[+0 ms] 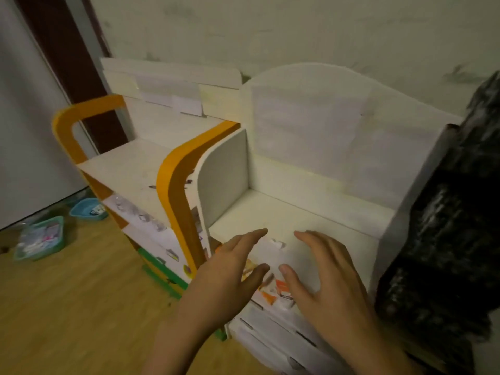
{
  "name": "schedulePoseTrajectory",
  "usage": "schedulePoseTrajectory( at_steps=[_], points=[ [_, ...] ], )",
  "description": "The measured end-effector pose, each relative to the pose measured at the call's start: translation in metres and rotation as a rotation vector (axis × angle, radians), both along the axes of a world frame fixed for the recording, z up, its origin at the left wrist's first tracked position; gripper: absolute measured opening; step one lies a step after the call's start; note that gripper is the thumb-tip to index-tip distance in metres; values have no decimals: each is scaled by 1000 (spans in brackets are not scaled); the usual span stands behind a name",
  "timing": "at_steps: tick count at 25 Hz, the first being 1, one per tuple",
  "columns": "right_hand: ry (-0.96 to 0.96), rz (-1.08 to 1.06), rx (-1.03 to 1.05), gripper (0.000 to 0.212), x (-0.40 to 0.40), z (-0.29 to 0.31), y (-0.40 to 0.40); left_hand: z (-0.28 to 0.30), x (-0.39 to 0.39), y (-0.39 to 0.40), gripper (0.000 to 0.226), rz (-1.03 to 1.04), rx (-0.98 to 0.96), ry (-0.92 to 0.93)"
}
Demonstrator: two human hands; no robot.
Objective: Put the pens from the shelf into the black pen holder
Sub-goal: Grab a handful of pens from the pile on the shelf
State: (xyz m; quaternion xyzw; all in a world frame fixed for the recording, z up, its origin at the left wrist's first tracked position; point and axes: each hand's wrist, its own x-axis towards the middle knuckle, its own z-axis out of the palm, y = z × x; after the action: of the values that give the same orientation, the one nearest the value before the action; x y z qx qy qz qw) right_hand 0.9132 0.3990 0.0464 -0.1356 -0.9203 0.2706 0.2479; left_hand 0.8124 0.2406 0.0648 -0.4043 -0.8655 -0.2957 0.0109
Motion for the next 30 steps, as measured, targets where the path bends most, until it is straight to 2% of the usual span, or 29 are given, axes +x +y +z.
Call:
schedulePoseTrajectory(
  at_steps=[4,11,16,22,30],
  points=[
    [9,75,-7,64,-66,6,-60,5,-56,-65,56,70,40,15],
    [21,113,41,59,-200,16,-184,14,-177,-207,59,173,52,38],
    [74,136,71,54,-275,26,-235,26,-253,-274,60,189,75,5],
    [40,131,111,56,-366,30,-247,29,-343,-286,62,189,113,31],
    [9,68,25,56,-488,15,-229,28,-472,-245,69,174,11,52]
  ],
)
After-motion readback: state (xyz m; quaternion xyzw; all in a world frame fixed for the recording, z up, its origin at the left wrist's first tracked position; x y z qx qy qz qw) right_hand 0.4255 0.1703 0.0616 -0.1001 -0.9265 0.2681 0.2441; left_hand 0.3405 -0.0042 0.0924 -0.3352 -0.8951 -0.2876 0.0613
